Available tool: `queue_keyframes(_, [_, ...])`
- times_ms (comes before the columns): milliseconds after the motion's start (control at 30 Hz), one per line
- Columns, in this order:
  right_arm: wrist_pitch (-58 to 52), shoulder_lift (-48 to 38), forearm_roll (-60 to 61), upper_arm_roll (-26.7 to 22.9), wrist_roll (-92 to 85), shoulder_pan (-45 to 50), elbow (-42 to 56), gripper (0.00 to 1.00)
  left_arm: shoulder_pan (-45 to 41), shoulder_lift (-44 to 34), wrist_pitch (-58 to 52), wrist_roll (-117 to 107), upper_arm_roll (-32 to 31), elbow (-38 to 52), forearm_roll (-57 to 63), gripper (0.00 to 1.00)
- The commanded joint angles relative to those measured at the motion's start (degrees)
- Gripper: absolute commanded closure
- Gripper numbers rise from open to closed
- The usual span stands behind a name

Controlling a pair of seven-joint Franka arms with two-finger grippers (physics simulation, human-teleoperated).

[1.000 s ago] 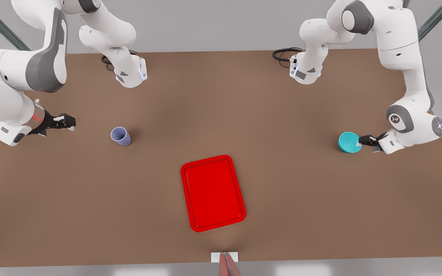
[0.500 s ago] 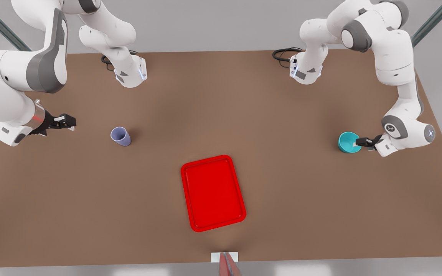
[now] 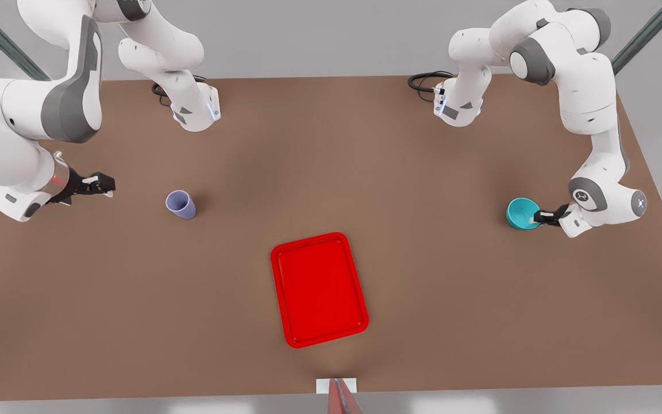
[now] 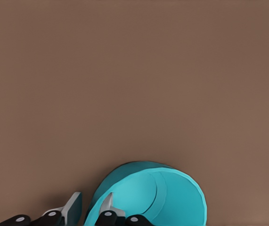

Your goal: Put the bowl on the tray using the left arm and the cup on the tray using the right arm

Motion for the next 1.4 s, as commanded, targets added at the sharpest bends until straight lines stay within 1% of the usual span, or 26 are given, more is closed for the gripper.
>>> queue_keyframes(0, [0.0, 0.0, 0.09, 0.0, 0.0, -0.01, 0.09, 0.0, 0.0, 0.08, 0.0, 0.0, 0.0, 0.0, -0.25, 0.74])
queue_keyframes(33, [0.0, 0.0, 0.0, 0.0, 0.0, -0.01, 0.0, 0.0, 0.0, 0.09, 0.0, 0.0, 0.0, 0.09, -0.34, 0.75])
queue_keyframes(100, [-0.09, 0.0, 0.0, 0.0, 0.0, -0.01, 0.0, 0.0, 0.0, 0.61, -0.35, 0.0, 0.0, 0.97, -0.34, 0.78])
queue_keyframes(267, [-0.09, 0.09, 0.09, 0.0, 0.0, -0.1, 0.0, 0.0, 0.0, 0.7, -1.32, -0.27, -0.09, 1.49, -0.34, 0.79])
queue_keyframes(400, [-0.09, 0.26, 0.0, 0.0, -0.09, -0.1, 0.09, 0.0, -0.61, -0.53, -7.56, -2.72, -0.44, 5.27, -1.22, 0.79])
queue_keyframes(467, [-0.09, 0.35, 0.09, 0.0, -0.09, -0.1, 0.09, 0.0, -1.93, -1.58, -10.19, -7.11, -2.28, 8.61, -1.22, 0.79])
queue_keyframes(533, [-0.09, 0.61, 0.09, -0.09, -0.09, -0.27, 0.09, 0.0, -5.18, -3.52, -10.19, -15.99, -5.62, 9.84, -1.22, 0.79])
queue_keyframes(600, [-0.18, 1.32, 0.09, -0.18, -0.18, -0.62, -0.87, 0.0, -9.22, -3.78, -10.11, -24.43, -7.73, 12.13, -1.22, 0.79])
queue_keyframes(633, [0.88, 1.75, 0.61, -0.88, 0.26, -1.41, -4.38, 0.0, -10.89, -4.4, -10.02, -28.29, -8.79, 12.74, -1.22, 0.79])
queue_keyframes(667, [5.42, 1.58, 0.97, -2.11, 0.35, -1.59, -9.03, 0.0, -12.3, -4.4, -9.84, -32.24, -9.75, 13.62, -1.22, 0.79])
queue_keyframes(700, [10.8, 0.7, 1.23, -2.46, 0.53, -1.59, -15.63, 0.0, -14.5, -3.78, -9.58, -39.37, -11.77, 15.91, -2.35, 0.79])
queue_keyframes(733, [15.64, -1.84, 2.54, -2.46, 0.62, -1.59, -21.87, 0.0, -16.43, -3.17, -8.97, -43.67, -12.57, 17.22, -4.47, 0.79])
queue_keyframes(800, [23.37, -3.95, 3.78, -2.2, 3.16, -1.06, -30.75, 0.0, -20.91, -0.09, -5.8, -52.2, -12.66, 20.91, -7.1, 0.79])
queue_keyframes(900, [34.27, -10.81, 3.78, -2.2, 3.16, -1.24, -46.31, 0.0, -25.13, 7.38, -3.87, -62.66, -12.66, 30.76, -9.92, 0.79])
queue_keyframes(933, [34.72, -11.08, 3.78, -2.2, 3.08, -1.33, -47.72, 0.0, -25.4, 8.52, -0.01, -65.03, -14.31, 30.94, -10.09, 0.79])
queue_keyframes(967, [36.12, -10.37, 3.78, -2.2, 3.16, -1.33, -48.69, 0.0, -25.4, 10.36, 3.07, -68.9, -16.26, 32.95, -10.09, 0.79])
queue_keyframes(1000, [37.79, -9.32, 3.78, -2.2, 3.16, -1.24, -49.31, 0.0, -25.4, 11.68, 3.69, -72.15, -17.4, 34.89, -10.01, 0.79])
queue_keyframes(1067, [37.97, -7.65, 3.78, -2.2, 3.16, -1.15, -49.13, 0.0, -25.84, 13.71, 4.92, -76.64, -17.75, 38.32, -10.01, 0.79])
queue_keyframes(1167, [38.06, -6.24, 3.78, -2.11, 3.16, -0.36, -49.31, 0.0, -26.89, 14.85, 10.63, -80.95, -20.3, 38.5, -9.92, 0.79])
queue_keyframes(1233, [38.32, -6.77, 3.78, -2.02, 3.16, 0.08, -49.83, 0.0, -29.09, 16.08, 14.32, -85.08, -20.39, 38.58, -9.92, 0.79])
queue_keyframes(1300, [43.15, -6.77, 3.78, -2.02, 3.16, 0.34, -53.0, 0.0, -31.46, 17.05, 17.4, -88.42, -20.39, 38.58, -9.92, 0.79])
queue_keyframes(1367, [43.68, -6.42, 3.78, -2.02, 2.99, 0.26, -53.44, 0.0, -32.34, 18.01, 19.16, -89.04, -20.39, 38.58, -9.83, 0.79])
